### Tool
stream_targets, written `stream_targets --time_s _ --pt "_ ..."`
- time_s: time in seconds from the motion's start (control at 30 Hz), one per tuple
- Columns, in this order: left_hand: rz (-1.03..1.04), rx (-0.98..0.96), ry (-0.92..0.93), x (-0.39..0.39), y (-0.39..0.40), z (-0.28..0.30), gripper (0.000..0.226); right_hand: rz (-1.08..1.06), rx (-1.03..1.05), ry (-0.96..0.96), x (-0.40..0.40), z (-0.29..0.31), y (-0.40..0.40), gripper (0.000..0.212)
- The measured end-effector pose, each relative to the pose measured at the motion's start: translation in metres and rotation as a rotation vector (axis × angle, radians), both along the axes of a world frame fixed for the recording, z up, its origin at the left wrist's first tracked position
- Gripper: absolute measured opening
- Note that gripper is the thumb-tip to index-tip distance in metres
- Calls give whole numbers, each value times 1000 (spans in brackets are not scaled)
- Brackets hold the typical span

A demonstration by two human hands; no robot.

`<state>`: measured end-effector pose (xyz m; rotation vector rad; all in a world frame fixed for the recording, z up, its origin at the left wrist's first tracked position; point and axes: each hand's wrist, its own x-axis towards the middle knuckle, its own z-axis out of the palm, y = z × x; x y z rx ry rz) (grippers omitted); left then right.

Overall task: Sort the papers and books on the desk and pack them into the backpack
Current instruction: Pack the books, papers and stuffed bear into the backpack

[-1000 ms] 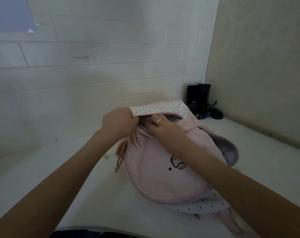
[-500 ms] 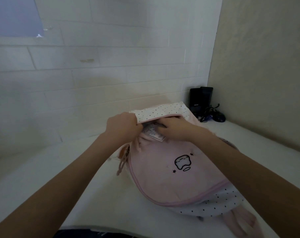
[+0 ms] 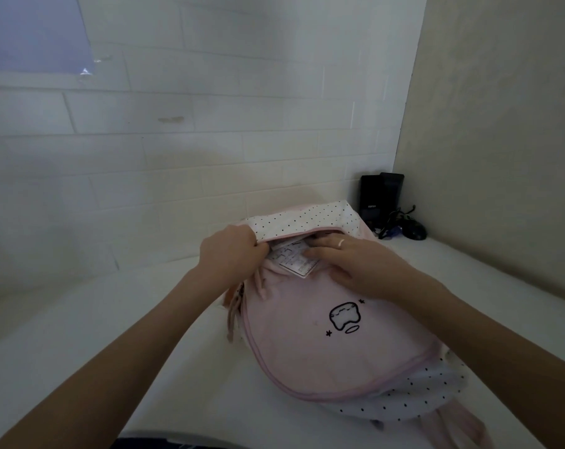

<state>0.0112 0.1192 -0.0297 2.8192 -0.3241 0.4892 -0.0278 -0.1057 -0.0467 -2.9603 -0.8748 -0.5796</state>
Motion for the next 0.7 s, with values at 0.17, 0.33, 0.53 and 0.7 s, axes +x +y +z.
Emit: stream_targets --time_s 0.17,0.33,0.53,0.7 --pt "-13 32 -72 -1 -4 2 33 -81 16 -151 8 -1 24 37" --pt "3 40 -57 1 -3 0 30 -198 -17 52 2 6 23 55" --pt "30 2 -61 4 -5 1 32 -111 -28 71 1 4 25 45" --pt "43 7 98 14 4 -6 32 9 447 -162 -6 16 4 31"
